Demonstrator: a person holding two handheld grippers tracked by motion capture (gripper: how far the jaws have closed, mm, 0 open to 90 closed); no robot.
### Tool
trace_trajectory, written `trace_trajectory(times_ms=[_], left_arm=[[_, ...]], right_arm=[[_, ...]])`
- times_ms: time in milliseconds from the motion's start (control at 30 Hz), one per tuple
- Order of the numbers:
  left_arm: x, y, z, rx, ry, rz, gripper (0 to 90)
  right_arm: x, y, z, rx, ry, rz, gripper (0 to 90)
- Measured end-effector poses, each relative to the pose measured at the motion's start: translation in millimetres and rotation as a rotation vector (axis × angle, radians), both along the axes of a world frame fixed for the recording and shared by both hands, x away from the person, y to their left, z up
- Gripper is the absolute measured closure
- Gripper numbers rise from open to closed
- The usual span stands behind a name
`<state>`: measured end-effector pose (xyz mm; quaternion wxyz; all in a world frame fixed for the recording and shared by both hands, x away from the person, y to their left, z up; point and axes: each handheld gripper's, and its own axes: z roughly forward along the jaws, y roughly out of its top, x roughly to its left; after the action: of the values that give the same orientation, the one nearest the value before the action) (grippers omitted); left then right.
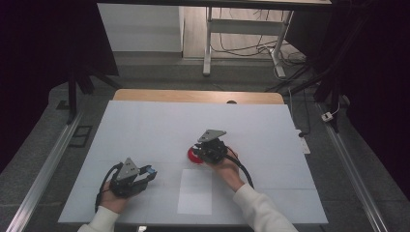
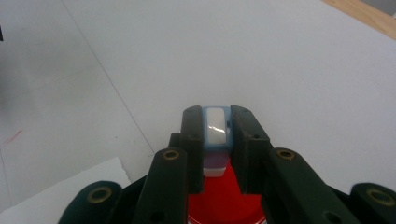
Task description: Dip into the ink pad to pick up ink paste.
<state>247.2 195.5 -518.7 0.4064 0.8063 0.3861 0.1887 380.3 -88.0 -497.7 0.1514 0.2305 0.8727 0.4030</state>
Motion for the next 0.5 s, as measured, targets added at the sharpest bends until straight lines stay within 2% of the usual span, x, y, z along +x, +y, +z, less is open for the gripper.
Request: trace_trajectory(times_ms=[67, 167, 300, 500], left_arm=[[0.3, 0.2, -0.2, -0.001, 0.002, -0.002, 64.6], [0.9, 0.3, -0.4, 0.000, 0.002, -0.004, 64.5], [0.3, 0.3, -0.1, -0.001, 0.001, -0.003, 64.5], [0.1, -0.2, -0.1, 0.001, 0.000, -0.003, 64.6]], right_arm=[[-0.7, -1.6, 4.2, -0.003, -0.012, -0.004, 75.3], [0.6, -7.6, 9.8, 0.040, -0.017, -0.024, 75.3], [3.0, -14.8, 16.2, 0.059, -0.027, -0.038, 75.3], [6.3, -18.8, 15.9, 0.045, -0.025, -0.054, 75.2]])
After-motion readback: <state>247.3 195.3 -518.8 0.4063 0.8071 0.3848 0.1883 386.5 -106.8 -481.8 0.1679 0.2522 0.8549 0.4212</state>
